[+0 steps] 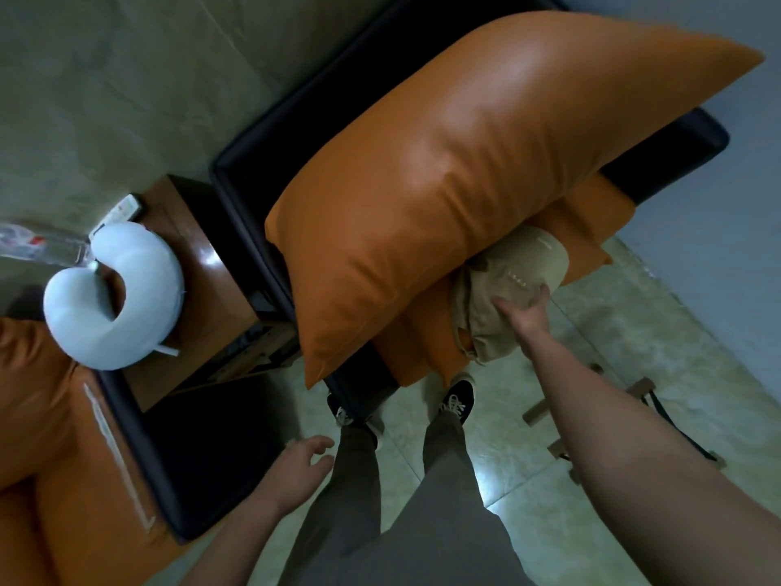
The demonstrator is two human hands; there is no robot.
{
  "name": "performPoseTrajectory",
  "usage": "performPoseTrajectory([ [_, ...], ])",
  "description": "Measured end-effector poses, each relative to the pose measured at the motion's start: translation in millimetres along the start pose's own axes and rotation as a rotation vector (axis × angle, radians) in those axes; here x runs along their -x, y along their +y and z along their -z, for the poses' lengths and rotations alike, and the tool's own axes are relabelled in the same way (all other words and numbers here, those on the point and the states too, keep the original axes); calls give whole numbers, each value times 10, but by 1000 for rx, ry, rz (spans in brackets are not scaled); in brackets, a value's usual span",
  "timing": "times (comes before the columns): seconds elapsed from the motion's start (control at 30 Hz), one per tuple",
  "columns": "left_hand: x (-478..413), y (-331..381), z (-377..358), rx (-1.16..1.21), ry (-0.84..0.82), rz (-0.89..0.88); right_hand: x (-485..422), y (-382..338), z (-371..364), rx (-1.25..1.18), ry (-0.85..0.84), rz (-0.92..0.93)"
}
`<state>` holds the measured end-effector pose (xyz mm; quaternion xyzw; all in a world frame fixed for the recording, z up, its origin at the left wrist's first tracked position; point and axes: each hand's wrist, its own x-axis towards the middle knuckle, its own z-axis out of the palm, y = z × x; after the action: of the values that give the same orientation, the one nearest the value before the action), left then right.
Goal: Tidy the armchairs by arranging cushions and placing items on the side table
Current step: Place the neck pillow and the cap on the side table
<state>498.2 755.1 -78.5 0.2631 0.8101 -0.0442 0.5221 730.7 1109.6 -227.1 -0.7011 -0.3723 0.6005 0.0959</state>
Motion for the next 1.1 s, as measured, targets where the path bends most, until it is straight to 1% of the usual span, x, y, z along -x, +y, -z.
performPoseTrajectory([
  [0.1,44,8,-30,-10,-12,19,26,54,35,-38,11,-7],
  [0.23,64,68,-57,-13,-14,18,89,139,86,-55,-38,19],
  [0.47,39,88,-95,-1,-18,37,49,195,24,-121,-63,21],
  [0.6,36,56,-131,-11,-25,50,-46,277,69,-145,-26,-84],
  [0.63,41,52,-134,-8,-25,48,-55,290,88,-149,-17,-87],
  [0.83,41,43,-109,-30,-27,49,4,327,91,-137,63,-19],
  [0.9,38,92,-107,-45,-30,29,18,436,122,-90,68,22],
  [1.0,34,258,-78,-46,-26,-18,307,428,218,8,65,126],
  [1.1,55,536,-9,-48,-1,-117,684,409,368,99,47,196],
])
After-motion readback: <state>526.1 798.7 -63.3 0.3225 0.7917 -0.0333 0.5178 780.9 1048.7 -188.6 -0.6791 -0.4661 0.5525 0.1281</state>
